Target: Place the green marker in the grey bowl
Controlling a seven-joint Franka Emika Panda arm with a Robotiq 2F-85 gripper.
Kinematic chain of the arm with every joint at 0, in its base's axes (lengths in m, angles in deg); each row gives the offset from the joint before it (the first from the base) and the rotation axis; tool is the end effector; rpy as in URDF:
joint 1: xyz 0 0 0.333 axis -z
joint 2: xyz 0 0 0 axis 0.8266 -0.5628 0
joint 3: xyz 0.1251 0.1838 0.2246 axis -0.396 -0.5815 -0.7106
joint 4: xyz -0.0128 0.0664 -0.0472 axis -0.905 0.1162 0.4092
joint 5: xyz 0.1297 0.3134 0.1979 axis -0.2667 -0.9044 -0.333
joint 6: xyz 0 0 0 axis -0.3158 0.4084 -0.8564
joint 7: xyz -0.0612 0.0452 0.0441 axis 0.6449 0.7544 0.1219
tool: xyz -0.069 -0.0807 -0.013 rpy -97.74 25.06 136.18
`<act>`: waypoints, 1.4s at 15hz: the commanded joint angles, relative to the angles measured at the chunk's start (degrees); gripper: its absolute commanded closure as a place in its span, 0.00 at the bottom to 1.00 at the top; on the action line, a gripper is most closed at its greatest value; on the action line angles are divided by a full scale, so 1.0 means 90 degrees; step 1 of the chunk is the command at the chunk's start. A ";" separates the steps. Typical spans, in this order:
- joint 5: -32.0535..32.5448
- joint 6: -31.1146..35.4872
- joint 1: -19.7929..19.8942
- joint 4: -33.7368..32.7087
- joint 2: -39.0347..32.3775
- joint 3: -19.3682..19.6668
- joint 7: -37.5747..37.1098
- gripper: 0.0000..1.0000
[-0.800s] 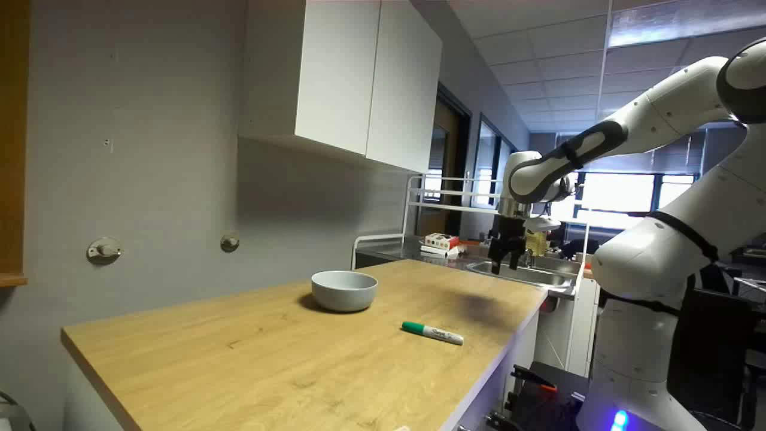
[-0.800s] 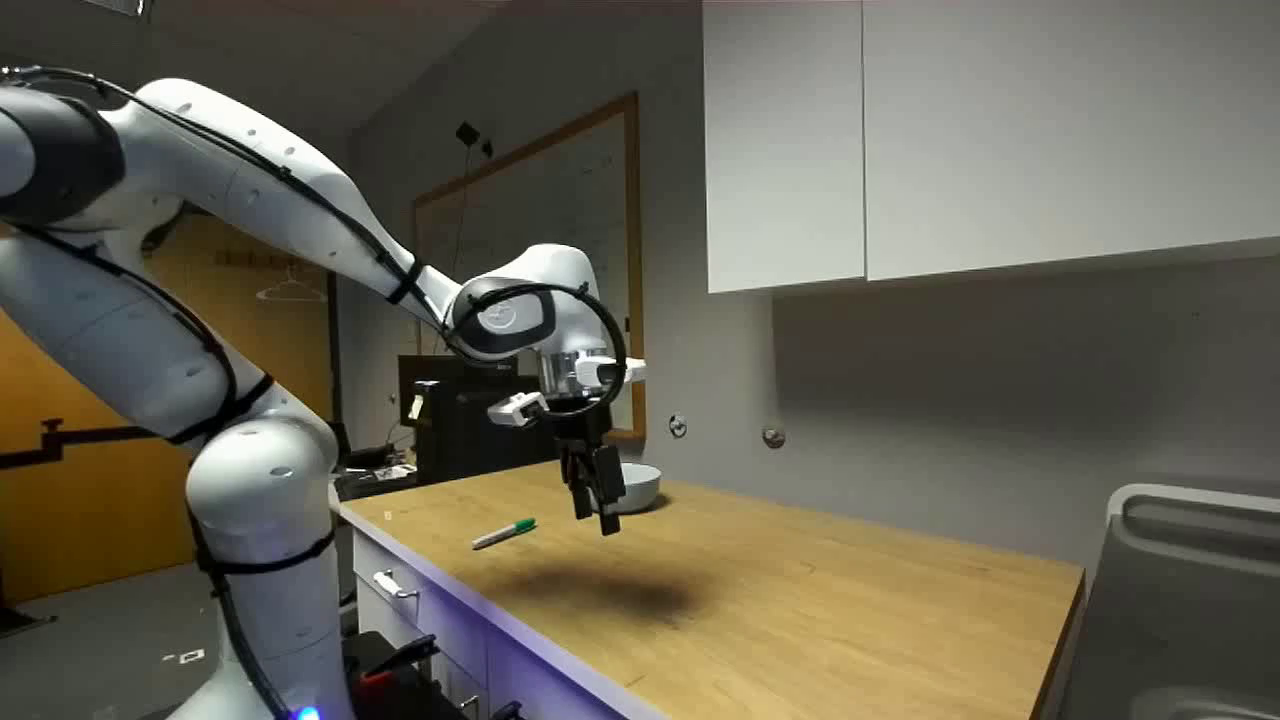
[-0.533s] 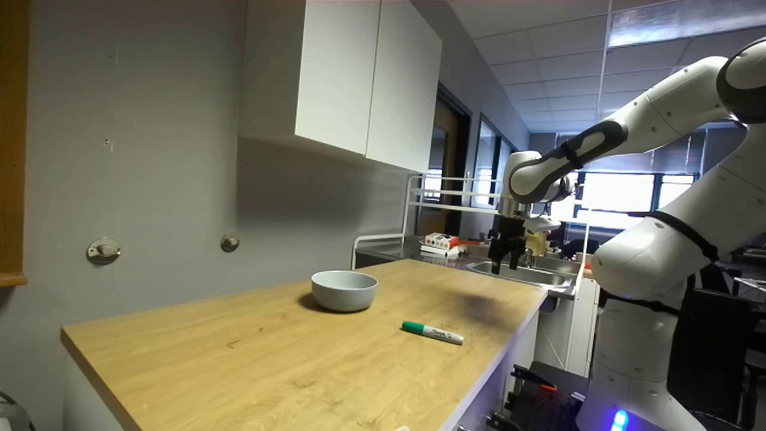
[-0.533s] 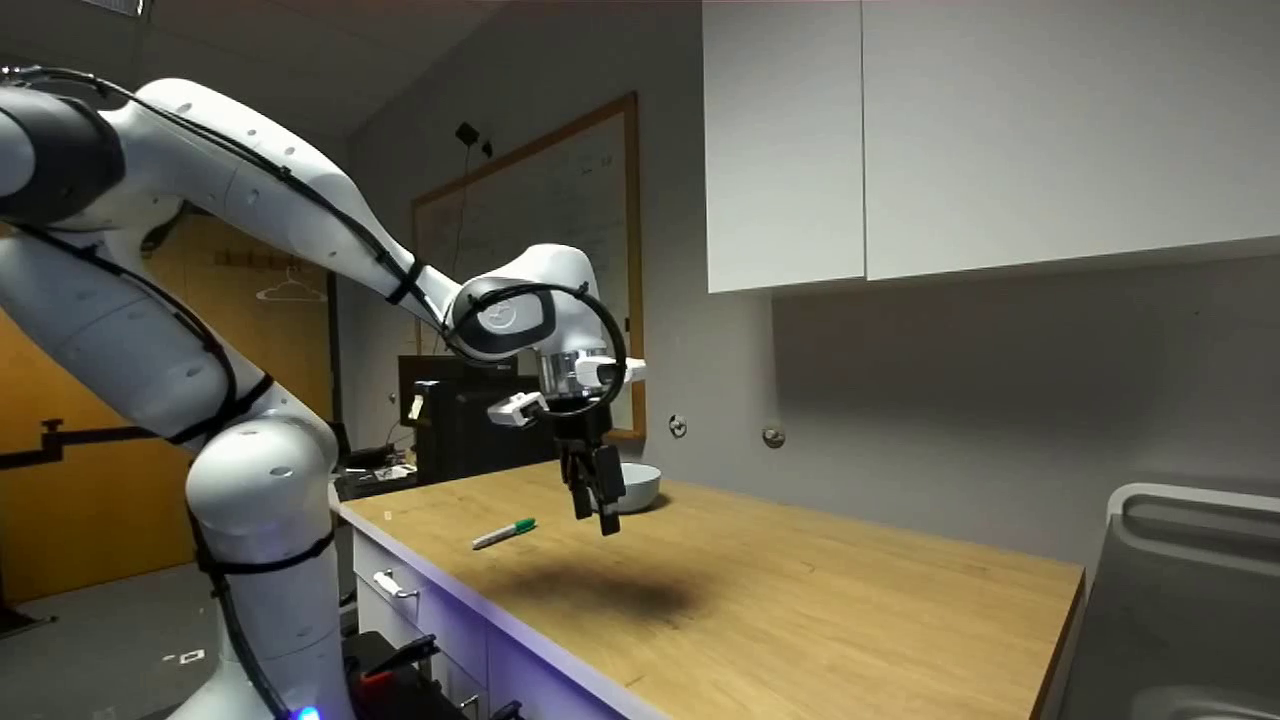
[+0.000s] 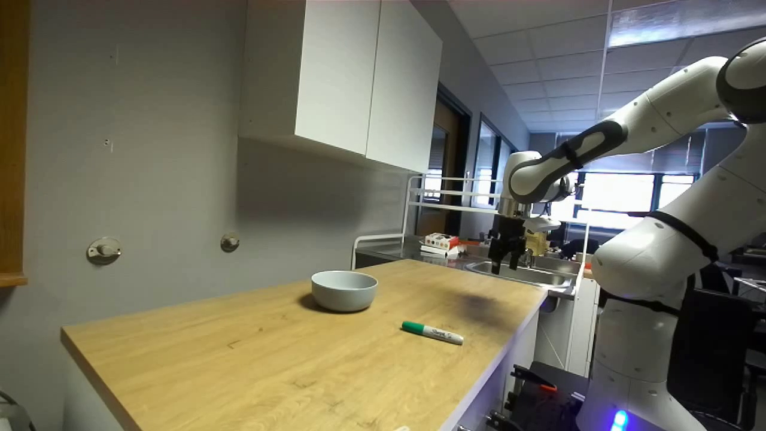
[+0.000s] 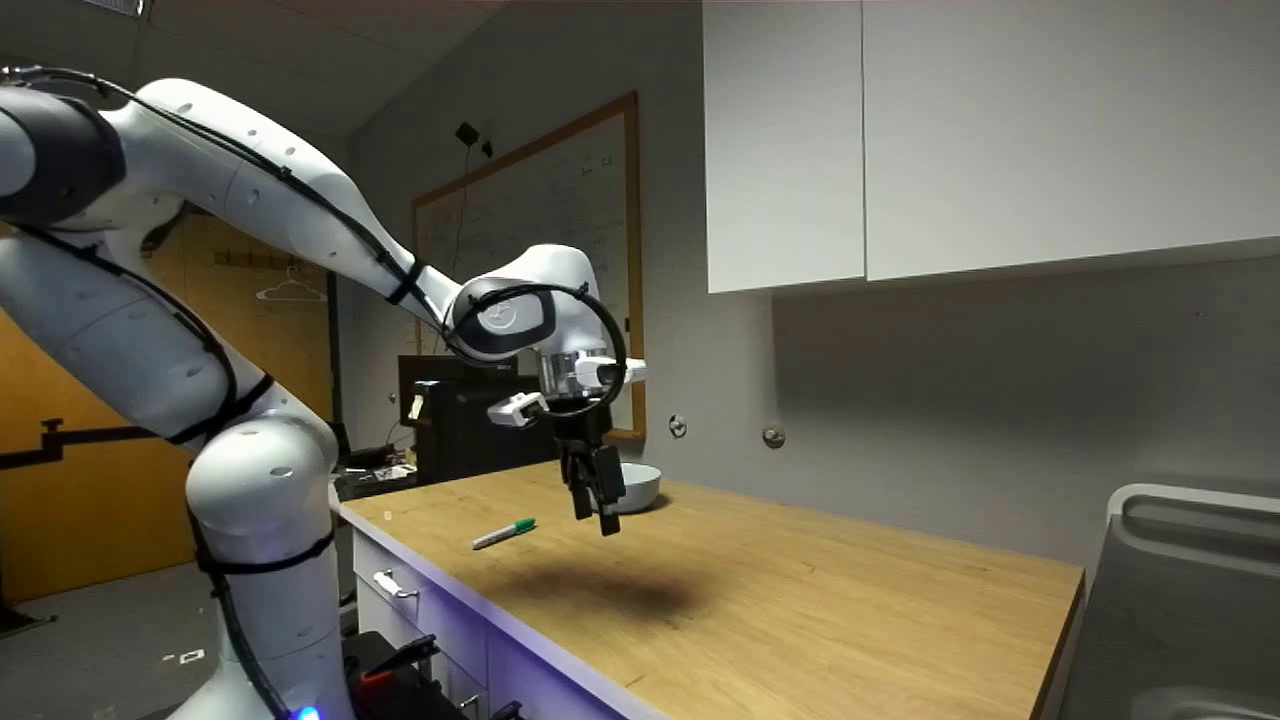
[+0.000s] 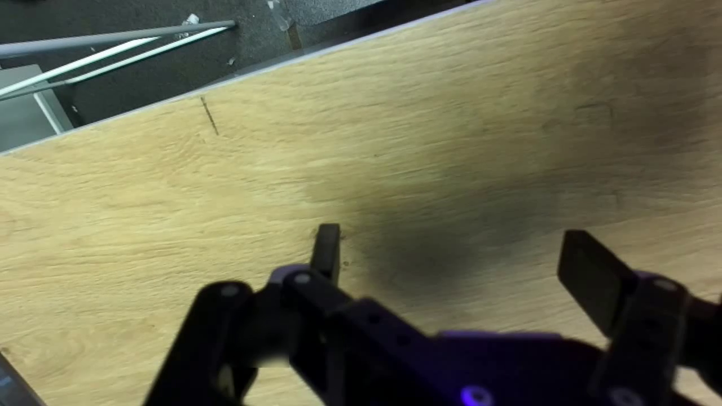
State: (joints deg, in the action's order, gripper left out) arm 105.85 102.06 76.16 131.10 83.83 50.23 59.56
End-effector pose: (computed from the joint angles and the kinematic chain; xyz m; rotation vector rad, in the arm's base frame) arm 0.2757 -0.1934 0.3961 2.9882 -0.4907 0.1295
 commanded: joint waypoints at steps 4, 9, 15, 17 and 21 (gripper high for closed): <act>-0.0089 0.0211 -0.0078 -0.0100 -0.0293 -0.0178 -0.0152 0.00; -0.0065 0.0595 -0.0543 -0.0326 -0.0979 -0.0896 -0.0615 0.00; 0.0192 0.0290 -0.1230 -0.1260 -0.2320 -0.2205 -0.1788 0.00; 0.0301 0.0129 -0.1461 -0.1630 -0.2730 -0.2509 -0.2151 0.00; 0.0063 -0.0116 -0.1964 -0.2269 -0.3476 -0.2635 -0.2402 0.00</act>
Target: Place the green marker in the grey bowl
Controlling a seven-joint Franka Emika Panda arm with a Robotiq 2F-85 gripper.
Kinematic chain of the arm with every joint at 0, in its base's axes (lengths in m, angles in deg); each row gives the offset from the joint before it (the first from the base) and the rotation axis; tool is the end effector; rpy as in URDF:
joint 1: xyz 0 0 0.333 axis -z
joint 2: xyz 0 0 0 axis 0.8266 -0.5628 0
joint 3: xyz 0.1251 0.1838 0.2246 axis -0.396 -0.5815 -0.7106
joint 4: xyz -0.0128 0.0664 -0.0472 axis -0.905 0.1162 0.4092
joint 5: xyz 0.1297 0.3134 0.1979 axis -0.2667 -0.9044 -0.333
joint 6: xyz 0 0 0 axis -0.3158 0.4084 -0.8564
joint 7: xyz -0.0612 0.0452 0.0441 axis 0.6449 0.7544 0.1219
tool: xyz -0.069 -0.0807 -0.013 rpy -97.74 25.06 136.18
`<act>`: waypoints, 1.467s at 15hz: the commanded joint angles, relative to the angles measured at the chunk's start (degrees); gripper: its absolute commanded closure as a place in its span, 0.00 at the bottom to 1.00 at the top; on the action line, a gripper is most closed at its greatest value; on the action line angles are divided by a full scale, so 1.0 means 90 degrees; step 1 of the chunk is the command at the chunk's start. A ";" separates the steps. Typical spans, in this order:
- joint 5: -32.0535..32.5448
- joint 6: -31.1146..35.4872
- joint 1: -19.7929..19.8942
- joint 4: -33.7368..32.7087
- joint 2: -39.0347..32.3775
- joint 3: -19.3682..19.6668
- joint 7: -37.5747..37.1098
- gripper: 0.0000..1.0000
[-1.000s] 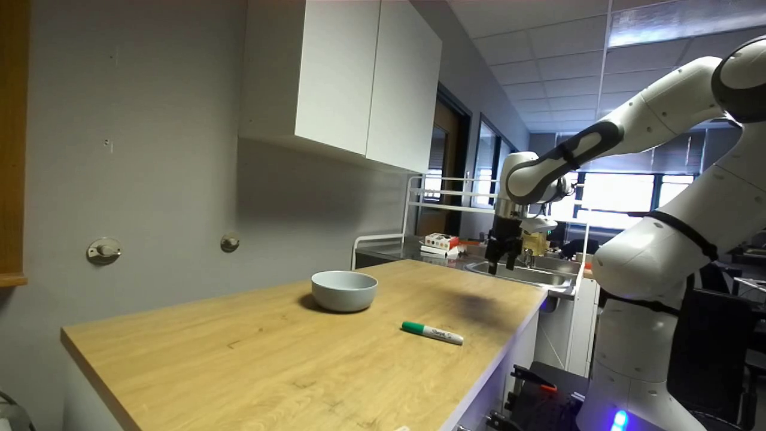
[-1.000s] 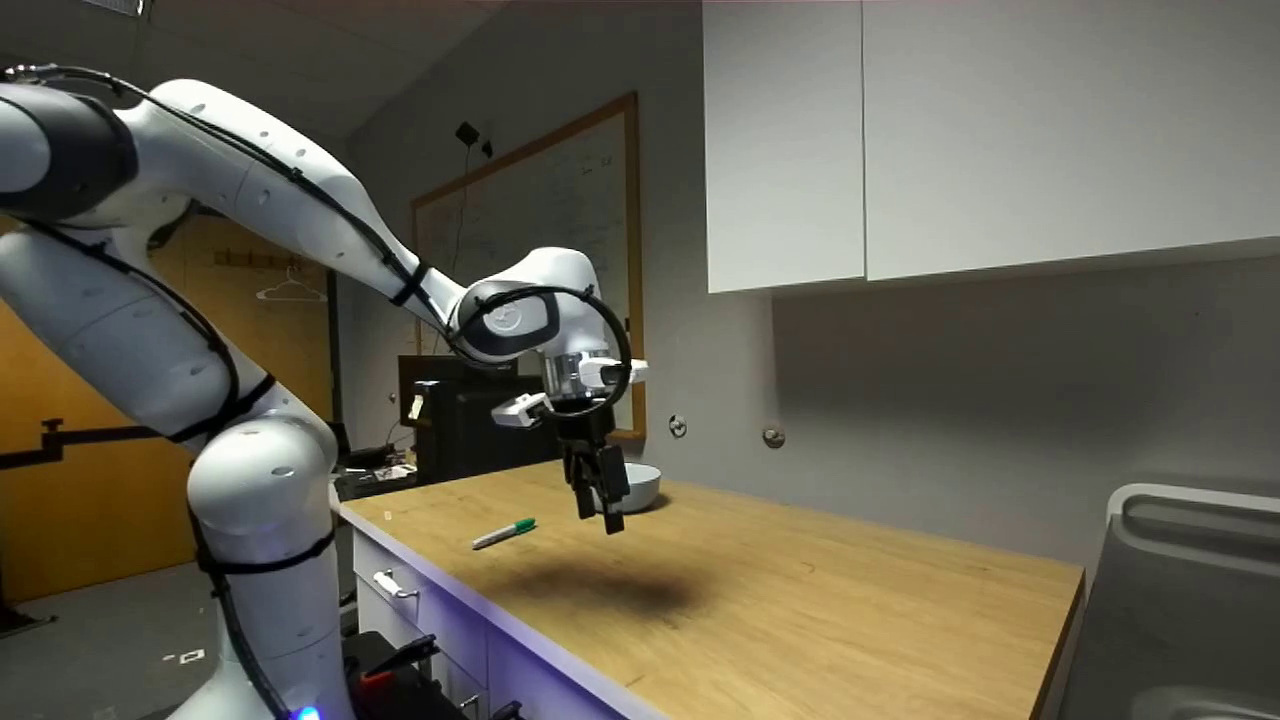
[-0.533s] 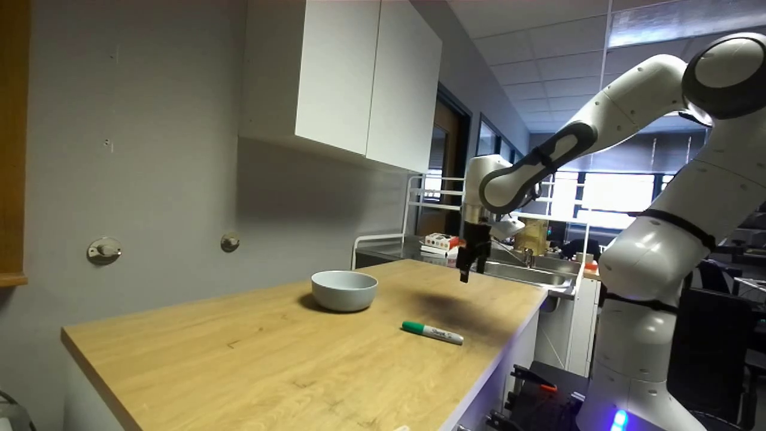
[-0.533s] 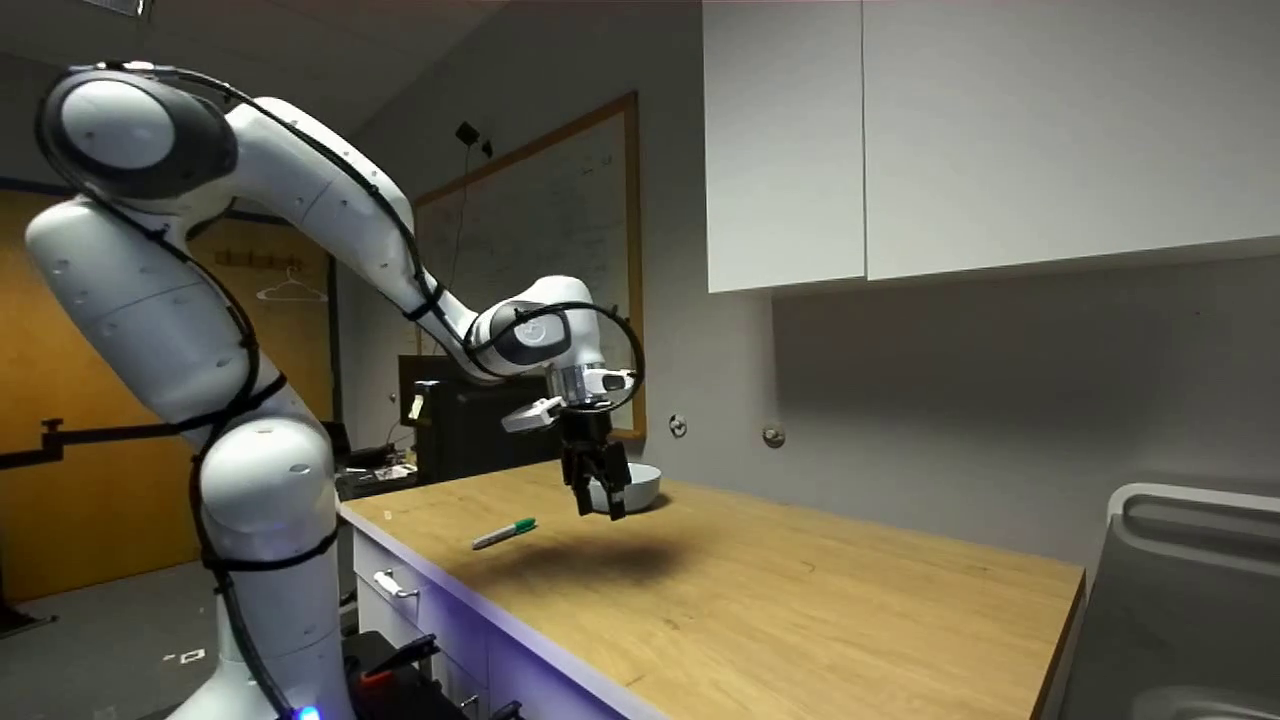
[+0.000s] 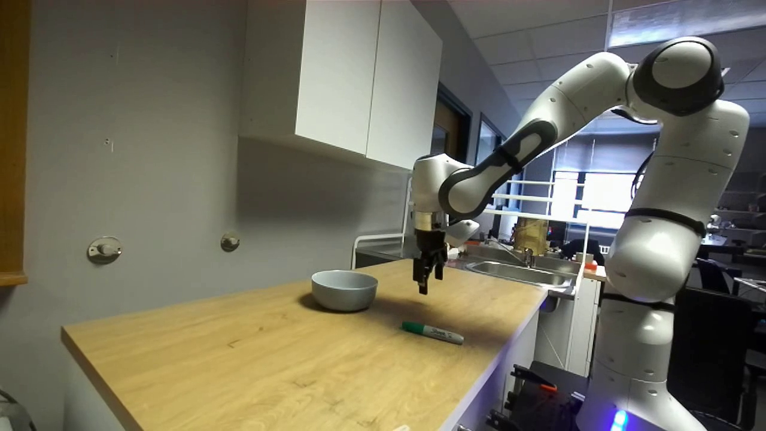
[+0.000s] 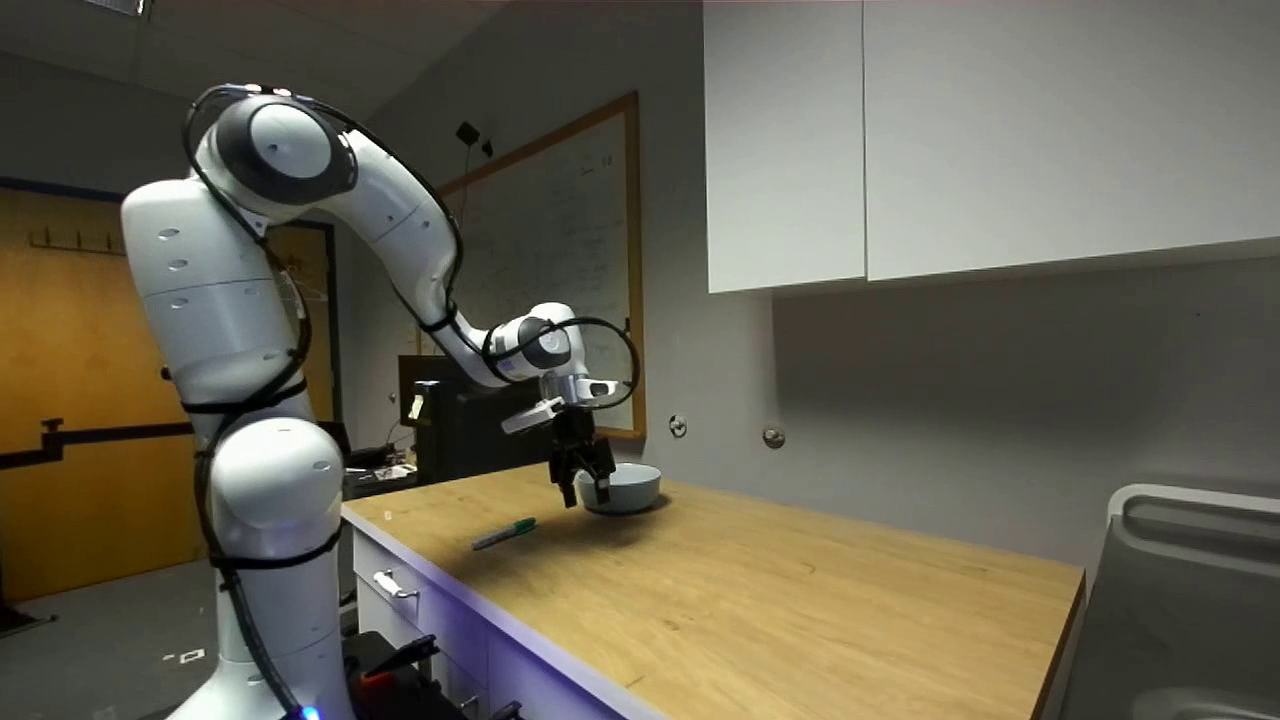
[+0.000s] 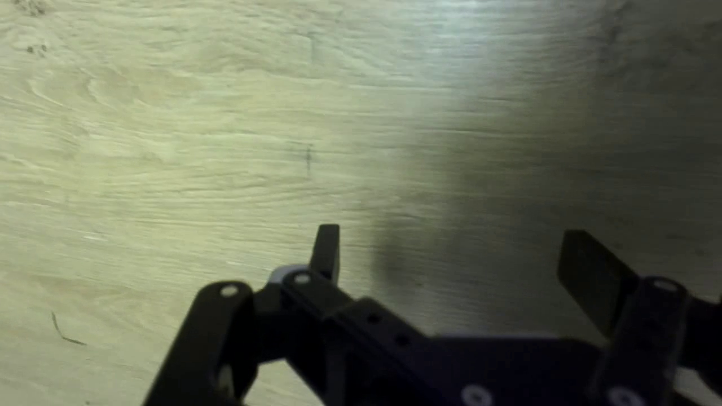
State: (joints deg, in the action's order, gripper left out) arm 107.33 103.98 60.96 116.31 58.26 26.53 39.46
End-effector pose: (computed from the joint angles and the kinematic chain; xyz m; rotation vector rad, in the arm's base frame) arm 0.4294 0.0199 0.3508 2.8632 -0.0096 0.0086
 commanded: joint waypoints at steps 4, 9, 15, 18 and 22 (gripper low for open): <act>-0.1020 -0.0566 -0.0664 -0.0898 -0.1060 0.0161 0.0149 0.00; -0.2117 -0.0904 -0.1015 -0.0696 -0.1060 0.0089 0.0151 0.00; -0.2393 -0.1236 -0.1414 -0.0399 -0.1012 -0.0035 0.0125 0.00; -0.2075 -0.1228 -0.1377 -0.0396 -0.1214 0.0053 0.0371 0.00; -0.1757 -0.1235 -0.1320 -0.0376 -0.1272 0.0136 0.0236 0.31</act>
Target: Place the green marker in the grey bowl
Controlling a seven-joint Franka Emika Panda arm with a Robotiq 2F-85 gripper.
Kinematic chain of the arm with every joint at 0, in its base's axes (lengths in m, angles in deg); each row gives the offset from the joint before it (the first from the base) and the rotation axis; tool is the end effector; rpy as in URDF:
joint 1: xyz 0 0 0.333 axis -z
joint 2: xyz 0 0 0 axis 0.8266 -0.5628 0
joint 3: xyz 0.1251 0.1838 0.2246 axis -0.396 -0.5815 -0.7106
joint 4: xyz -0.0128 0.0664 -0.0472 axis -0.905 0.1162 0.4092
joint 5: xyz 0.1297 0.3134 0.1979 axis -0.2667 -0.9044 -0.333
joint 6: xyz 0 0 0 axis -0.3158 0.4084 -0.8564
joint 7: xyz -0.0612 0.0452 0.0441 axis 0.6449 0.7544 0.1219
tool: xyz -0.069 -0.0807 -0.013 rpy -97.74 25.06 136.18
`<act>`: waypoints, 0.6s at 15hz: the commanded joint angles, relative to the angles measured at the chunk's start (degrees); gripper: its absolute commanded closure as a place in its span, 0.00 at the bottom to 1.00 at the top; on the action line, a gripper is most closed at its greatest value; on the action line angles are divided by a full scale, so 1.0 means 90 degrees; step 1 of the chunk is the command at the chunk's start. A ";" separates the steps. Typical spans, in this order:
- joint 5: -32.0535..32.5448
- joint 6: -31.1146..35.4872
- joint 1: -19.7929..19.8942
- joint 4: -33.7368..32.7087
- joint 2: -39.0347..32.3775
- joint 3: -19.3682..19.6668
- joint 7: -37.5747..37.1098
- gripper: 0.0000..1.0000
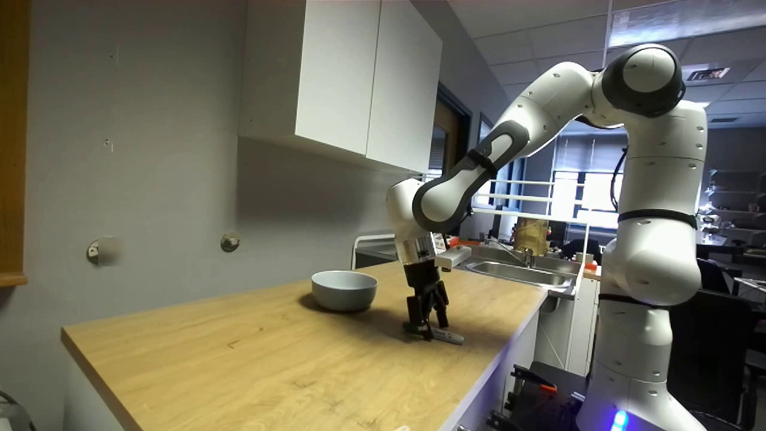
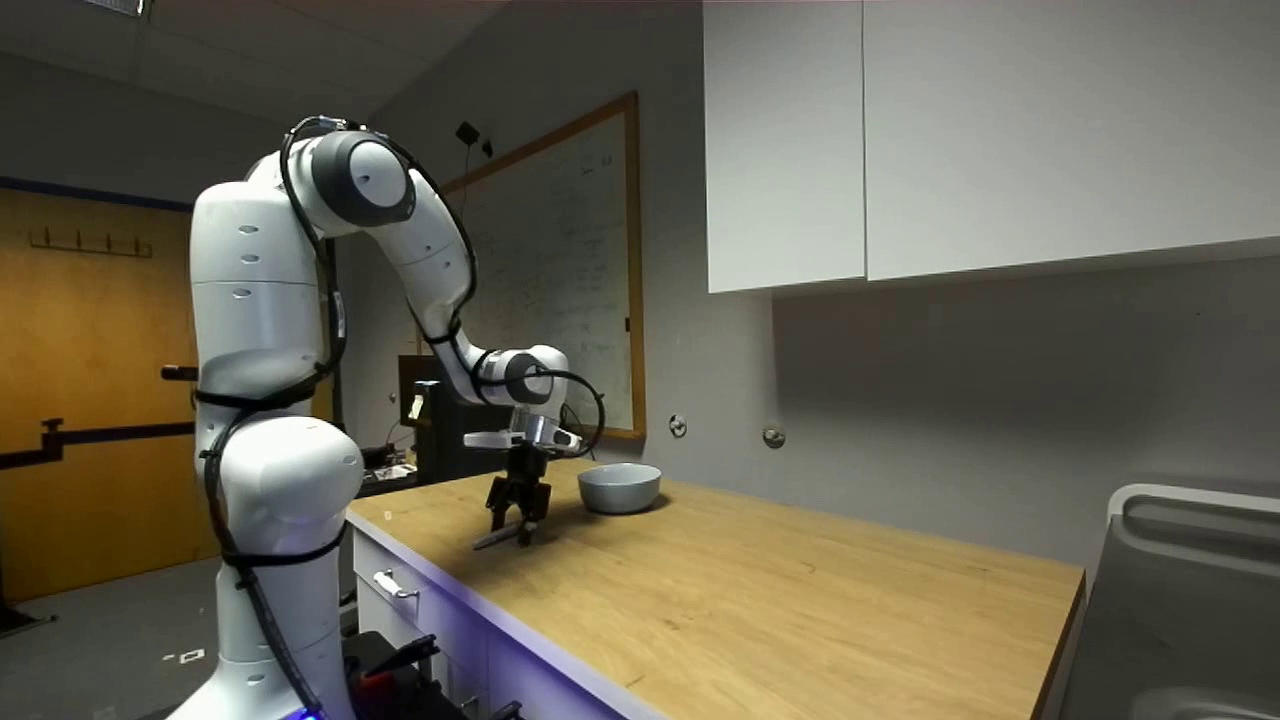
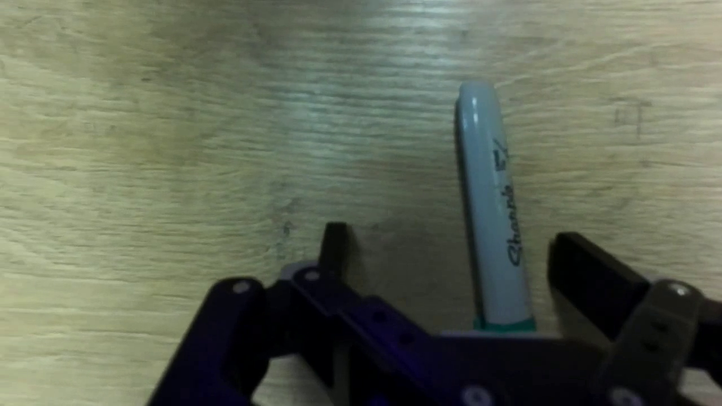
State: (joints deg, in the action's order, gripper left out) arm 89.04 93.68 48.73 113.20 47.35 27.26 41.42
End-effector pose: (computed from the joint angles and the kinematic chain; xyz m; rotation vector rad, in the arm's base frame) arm 0.4073 0.1112 0.2788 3.0020 0.0278 -0.5134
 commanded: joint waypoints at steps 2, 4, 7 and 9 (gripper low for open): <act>0.0387 -0.0161 0.0030 -0.0063 -0.0059 0.0067 -0.0015 0.45; 0.0459 -0.0238 0.0008 -0.0078 -0.0019 0.0059 -0.0044 0.62; 0.0508 -0.0366 -0.0023 -0.0107 0.0044 0.0031 -0.0087 0.84; 0.0552 -0.0439 -0.0053 -0.0107 0.0125 -0.0002 -0.0113 0.90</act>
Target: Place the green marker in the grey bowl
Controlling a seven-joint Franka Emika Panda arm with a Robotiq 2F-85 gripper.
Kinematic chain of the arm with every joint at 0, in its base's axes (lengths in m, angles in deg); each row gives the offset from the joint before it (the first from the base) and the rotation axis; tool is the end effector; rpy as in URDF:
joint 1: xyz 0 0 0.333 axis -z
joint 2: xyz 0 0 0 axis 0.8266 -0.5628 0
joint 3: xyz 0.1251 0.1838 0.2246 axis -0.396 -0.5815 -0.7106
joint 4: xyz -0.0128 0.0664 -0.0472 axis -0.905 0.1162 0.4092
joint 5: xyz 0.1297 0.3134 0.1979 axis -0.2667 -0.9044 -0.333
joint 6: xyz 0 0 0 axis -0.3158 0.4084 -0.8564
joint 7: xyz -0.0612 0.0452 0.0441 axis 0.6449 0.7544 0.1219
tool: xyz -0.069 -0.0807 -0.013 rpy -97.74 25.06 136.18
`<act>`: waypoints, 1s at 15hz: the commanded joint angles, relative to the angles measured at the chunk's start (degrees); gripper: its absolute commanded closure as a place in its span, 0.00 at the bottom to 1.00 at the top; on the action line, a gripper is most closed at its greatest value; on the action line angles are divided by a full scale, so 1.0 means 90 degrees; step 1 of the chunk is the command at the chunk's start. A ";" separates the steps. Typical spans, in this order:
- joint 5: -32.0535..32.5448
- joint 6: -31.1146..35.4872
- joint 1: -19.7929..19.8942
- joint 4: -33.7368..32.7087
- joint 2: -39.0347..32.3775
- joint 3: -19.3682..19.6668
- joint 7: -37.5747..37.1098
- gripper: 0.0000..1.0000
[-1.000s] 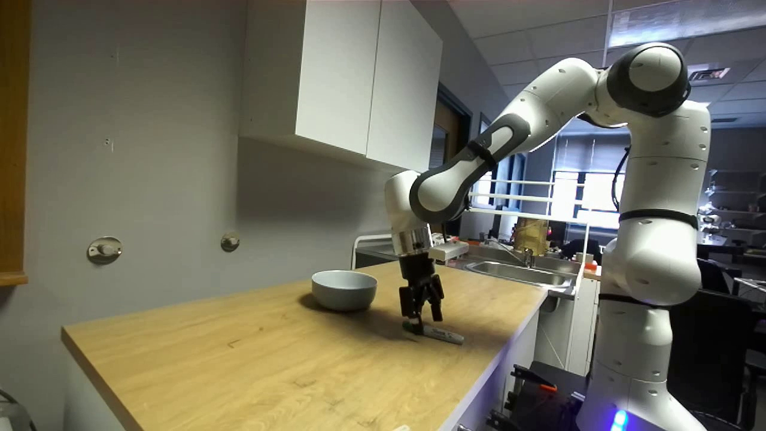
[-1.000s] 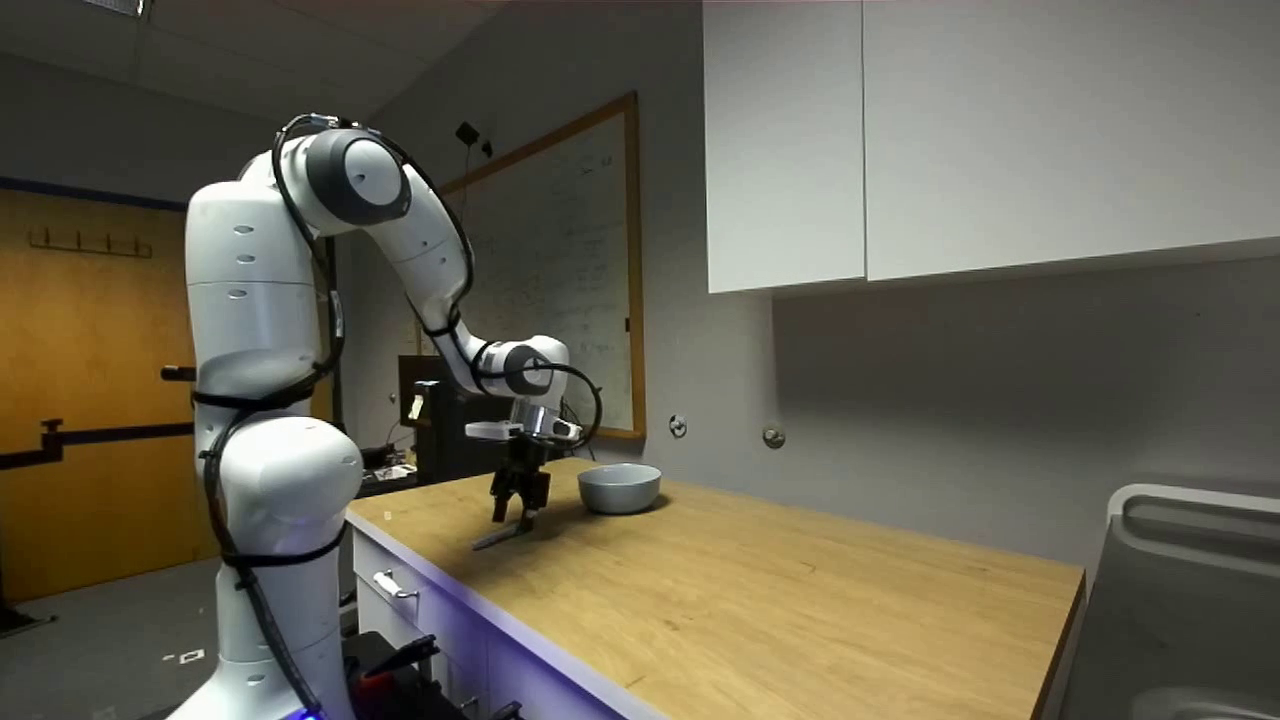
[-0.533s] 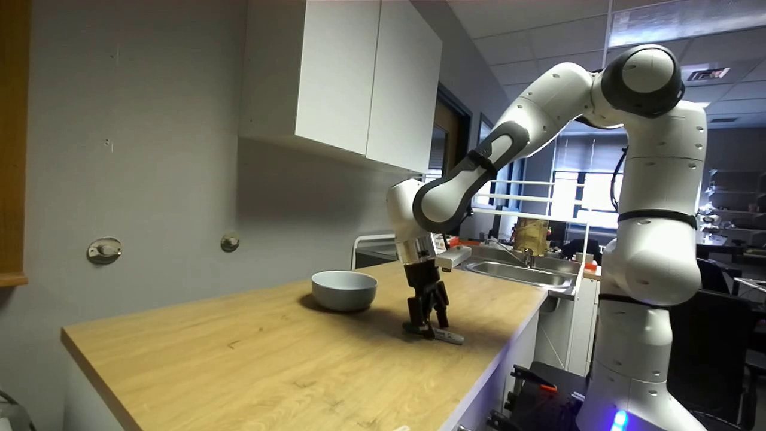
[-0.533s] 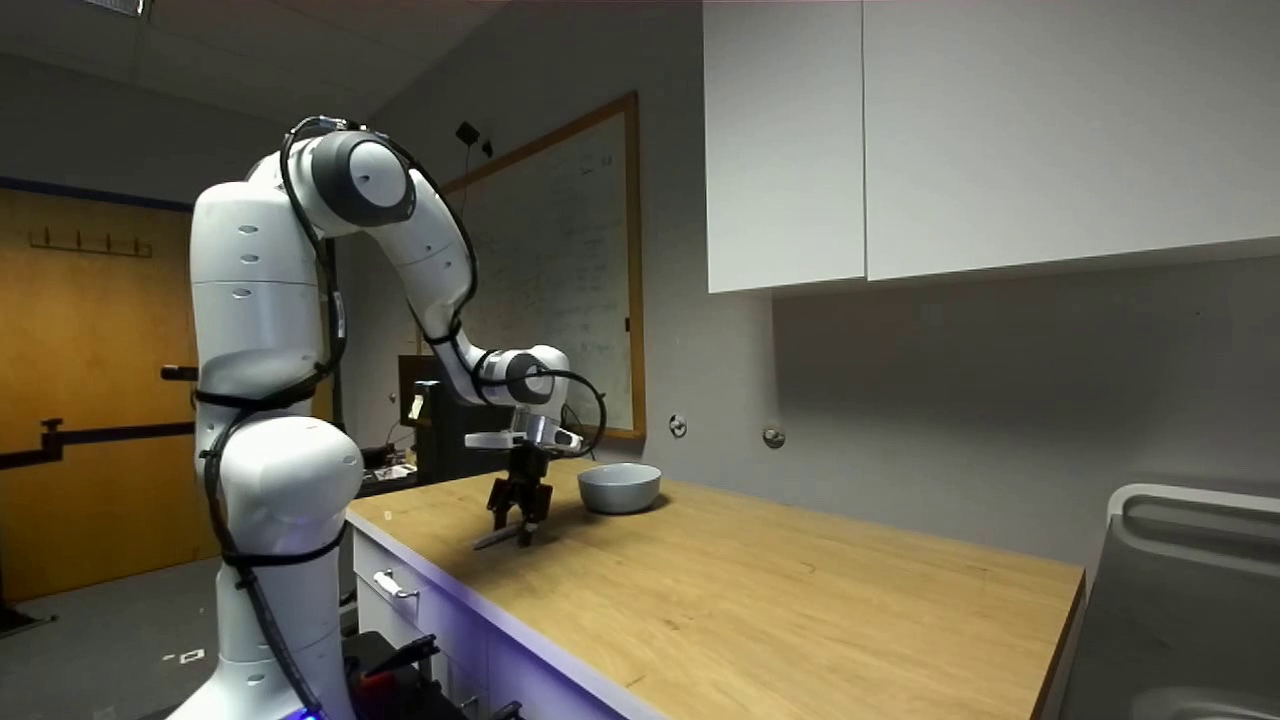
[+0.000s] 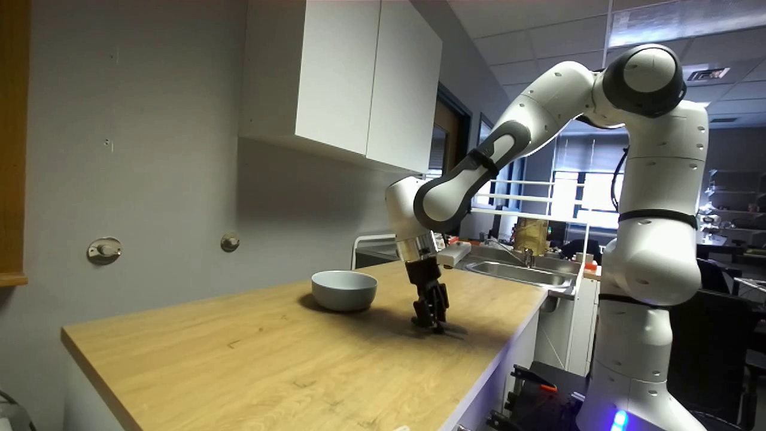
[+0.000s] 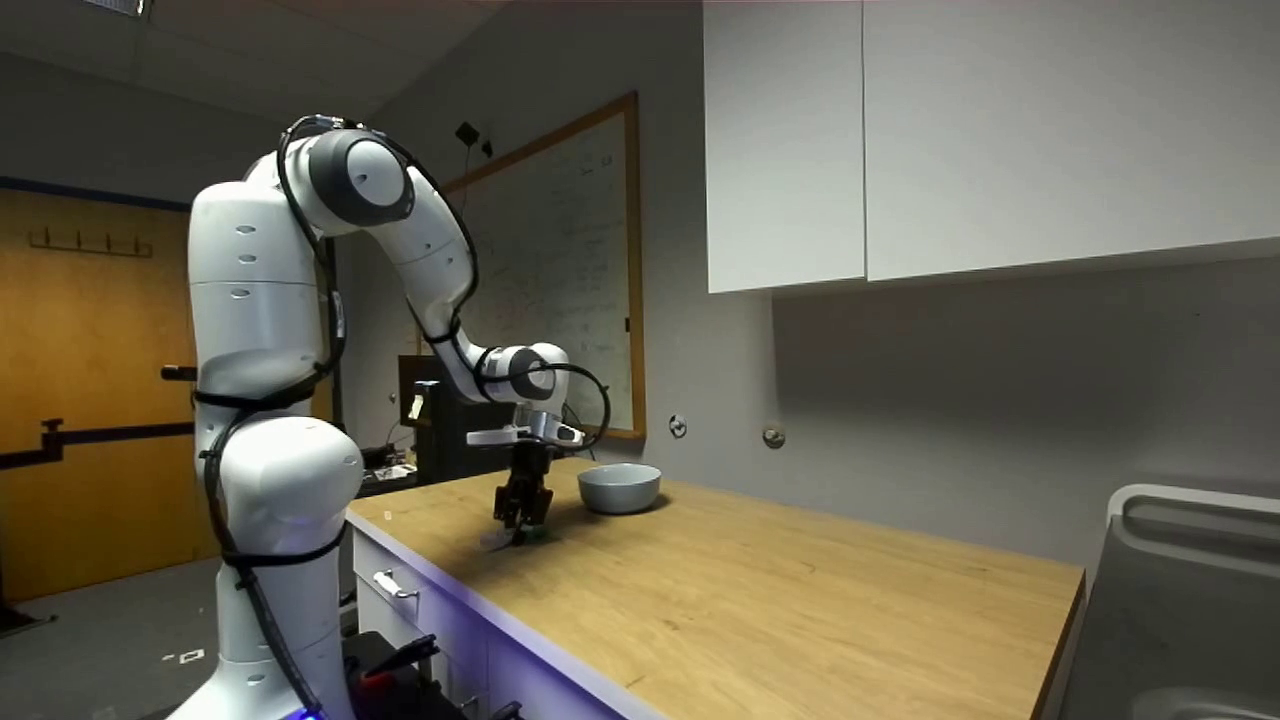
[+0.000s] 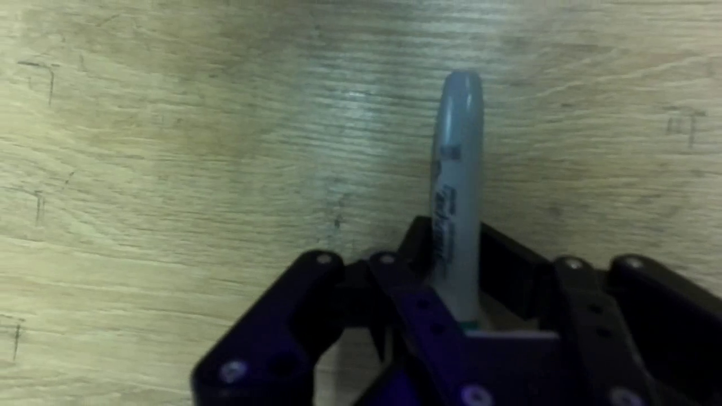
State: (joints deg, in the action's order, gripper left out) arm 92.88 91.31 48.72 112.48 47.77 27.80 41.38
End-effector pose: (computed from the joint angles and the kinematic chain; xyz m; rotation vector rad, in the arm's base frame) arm 0.4089 0.1039 0.2846 2.9446 0.0748 -0.5162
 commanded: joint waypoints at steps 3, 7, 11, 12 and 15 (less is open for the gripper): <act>0.0336 -0.0540 -0.0071 -0.0093 0.0333 -0.0113 -0.0358 0.88; 0.0629 -0.1159 0.0011 -0.0123 0.1253 -0.0092 -0.0440 0.87; 0.1059 -0.1099 0.0181 -0.0195 0.2200 -0.0120 -0.0415 0.87; 0.1230 -0.0952 0.0233 -0.0235 0.2318 -0.0122 -0.0355 0.87; 0.1745 -0.0393 0.0401 -0.0540 0.2228 -0.0123 -0.0238 0.87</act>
State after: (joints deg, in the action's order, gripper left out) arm 104.77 84.16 50.54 110.09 68.56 27.27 38.63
